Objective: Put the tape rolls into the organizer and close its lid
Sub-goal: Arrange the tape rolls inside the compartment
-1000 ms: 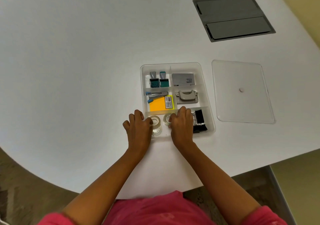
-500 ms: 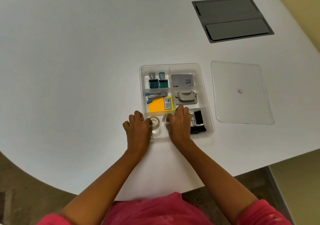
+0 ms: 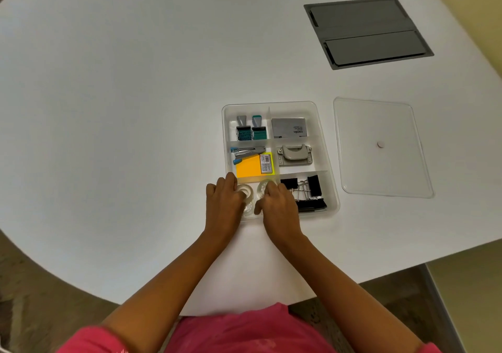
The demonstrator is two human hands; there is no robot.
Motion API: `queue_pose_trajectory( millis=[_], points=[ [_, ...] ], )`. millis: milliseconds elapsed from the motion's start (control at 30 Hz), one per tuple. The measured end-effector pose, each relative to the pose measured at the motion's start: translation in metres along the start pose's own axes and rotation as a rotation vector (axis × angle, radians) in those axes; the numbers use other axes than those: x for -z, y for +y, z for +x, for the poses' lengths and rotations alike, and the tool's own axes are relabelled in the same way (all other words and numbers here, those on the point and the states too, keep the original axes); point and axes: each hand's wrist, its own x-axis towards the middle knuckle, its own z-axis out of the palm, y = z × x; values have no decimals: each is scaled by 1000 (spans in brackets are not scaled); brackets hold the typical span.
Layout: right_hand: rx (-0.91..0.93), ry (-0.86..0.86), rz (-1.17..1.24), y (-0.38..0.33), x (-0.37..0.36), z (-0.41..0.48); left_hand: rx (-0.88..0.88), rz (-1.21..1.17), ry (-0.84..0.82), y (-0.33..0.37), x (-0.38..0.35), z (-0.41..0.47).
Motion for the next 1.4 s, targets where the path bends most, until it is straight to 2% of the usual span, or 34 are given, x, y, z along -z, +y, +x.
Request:
queue_pose_trajectory(
  millis=[167, 467, 667, 800, 967, 1233, 1333, 1400],
  points=[
    [28, -86, -22, -4, -7, 1, -27, 19, -13, -4, -2, 2],
    [-37, -49, 66, -6, -20, 6, 14, -73, 89, -5, 15, -5],
    [-33, -39, 34, -7, -19, 7, 9, -32, 91, -4, 12, -3],
    [-43, 9, 28, -6, -8, 0, -34, 11, 97, -3, 10, -1],
    [-119, 137, 134, 3, 3, -11, -127, 134, 76, -1, 5, 2],
    [-171, 179, 126, 8, 2, -13, -69, 136, 30, -2, 1, 3],
    [-165, 170, 130, 8, 1, -12, -48, 72, 108, -2, 8, -2],
    [-106, 170, 176, 8, 0, -10, 25, -64, 179, -6, 10, -8]
  ],
)
